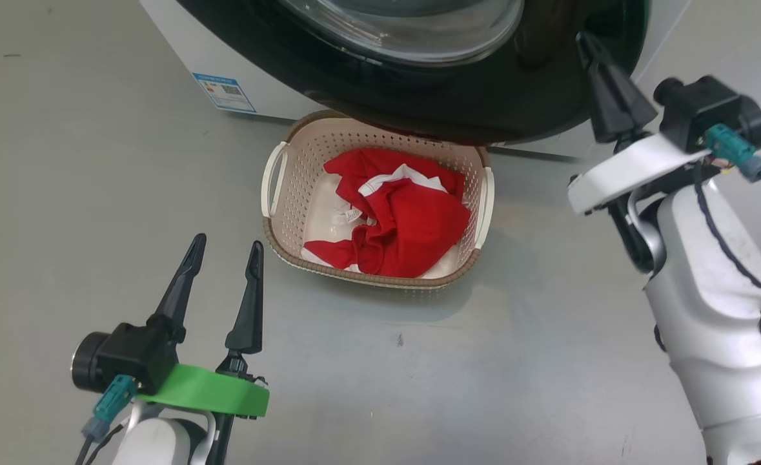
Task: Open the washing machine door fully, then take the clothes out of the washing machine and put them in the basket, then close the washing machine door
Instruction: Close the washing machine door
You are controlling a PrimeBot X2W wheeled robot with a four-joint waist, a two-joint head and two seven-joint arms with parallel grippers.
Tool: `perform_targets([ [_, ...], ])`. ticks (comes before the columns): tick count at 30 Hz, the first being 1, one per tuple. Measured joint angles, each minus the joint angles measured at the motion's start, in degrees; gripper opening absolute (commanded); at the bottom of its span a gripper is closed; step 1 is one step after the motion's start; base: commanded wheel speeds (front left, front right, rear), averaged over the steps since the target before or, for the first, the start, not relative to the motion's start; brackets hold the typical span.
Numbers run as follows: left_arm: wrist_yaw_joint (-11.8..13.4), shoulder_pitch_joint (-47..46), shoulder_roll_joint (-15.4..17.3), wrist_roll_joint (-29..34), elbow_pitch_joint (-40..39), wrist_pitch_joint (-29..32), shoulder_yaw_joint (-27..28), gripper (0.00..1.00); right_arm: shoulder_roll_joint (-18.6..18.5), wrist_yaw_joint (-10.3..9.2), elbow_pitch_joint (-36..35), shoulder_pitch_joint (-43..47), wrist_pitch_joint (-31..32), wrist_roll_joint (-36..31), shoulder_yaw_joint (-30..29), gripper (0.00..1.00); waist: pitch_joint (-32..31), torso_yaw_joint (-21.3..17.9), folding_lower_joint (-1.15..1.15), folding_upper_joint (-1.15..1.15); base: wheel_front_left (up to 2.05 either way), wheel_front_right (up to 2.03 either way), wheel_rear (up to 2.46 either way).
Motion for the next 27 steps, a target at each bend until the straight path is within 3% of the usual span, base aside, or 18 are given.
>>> perform_targets([
  [27, -1.42, -5.40, -0.82, -0.20, 2.24, -1.30, -2.26, 1.00, -3.68, -0.10, 7.26, -18.16, 0.10, -0.14, -2.85, 0.00, 6.43, 4.11, 0.00, 0.00, 0.00, 0.00, 0.00],
])
